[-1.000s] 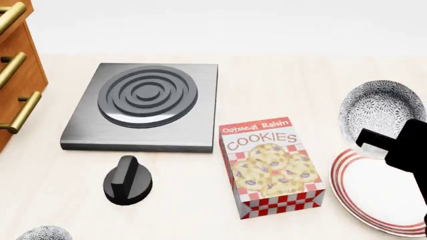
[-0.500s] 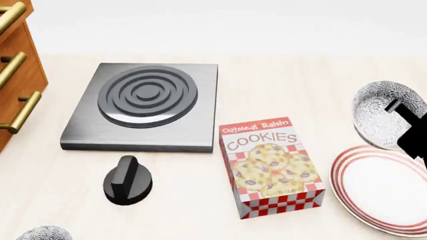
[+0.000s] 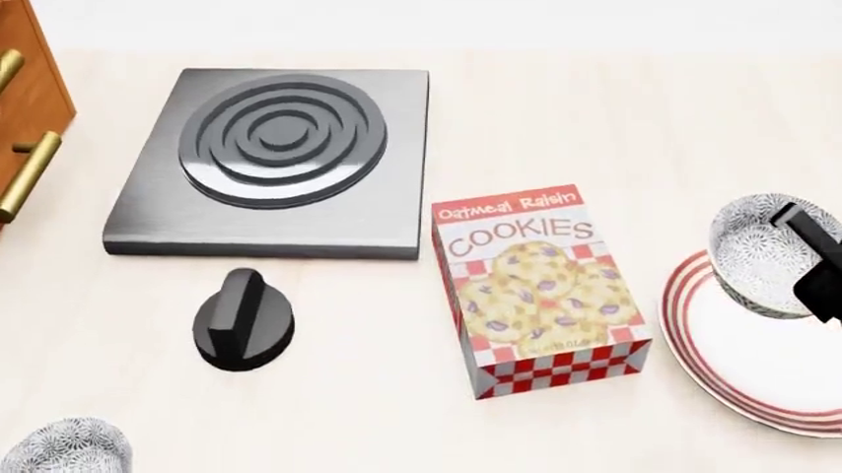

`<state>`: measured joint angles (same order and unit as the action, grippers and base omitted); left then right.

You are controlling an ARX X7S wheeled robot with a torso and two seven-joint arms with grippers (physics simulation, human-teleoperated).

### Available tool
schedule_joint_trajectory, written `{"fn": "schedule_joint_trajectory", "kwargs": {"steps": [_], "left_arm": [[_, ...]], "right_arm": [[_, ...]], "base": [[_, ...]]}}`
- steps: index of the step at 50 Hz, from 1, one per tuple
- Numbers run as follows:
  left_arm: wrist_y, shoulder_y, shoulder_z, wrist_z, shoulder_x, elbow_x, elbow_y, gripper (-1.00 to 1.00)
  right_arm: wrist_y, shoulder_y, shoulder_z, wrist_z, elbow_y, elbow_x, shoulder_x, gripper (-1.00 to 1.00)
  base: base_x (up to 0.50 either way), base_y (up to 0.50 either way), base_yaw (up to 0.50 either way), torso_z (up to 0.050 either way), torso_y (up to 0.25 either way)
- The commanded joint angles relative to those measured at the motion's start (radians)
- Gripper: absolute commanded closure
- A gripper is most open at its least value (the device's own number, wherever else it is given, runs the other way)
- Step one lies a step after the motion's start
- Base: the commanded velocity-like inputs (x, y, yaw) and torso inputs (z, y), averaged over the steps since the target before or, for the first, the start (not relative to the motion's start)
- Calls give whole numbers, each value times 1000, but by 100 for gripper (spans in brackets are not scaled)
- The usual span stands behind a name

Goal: Pick the akita bowl from table center and place it on the plate.

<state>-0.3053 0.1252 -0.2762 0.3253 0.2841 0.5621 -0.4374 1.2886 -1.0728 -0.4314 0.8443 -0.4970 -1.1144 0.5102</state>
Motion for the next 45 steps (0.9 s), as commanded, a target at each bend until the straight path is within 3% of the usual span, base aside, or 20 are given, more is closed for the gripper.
{"fn": "schedule_joint_trajectory", "kwargs": {"steps": [1, 17, 45], "left_arm": [[-6, -2, -7, -2, 5, 29, -5, -100], [30, -6, -14, -9, -1, 40, -19, -100], [2, -19, -24, 10, 7, 93, -26, -100]], "right_arm": [[-26, -29, 16, -9, -36, 13, 11, 100], [-27, -31, 8, 0, -30, 3, 18, 100], [-305, -145, 168, -273, -397, 205, 40, 100]], "base": [[0, 0, 0, 0, 0], [0, 0, 0, 7, -155], [0, 0, 0, 1, -1]]}}
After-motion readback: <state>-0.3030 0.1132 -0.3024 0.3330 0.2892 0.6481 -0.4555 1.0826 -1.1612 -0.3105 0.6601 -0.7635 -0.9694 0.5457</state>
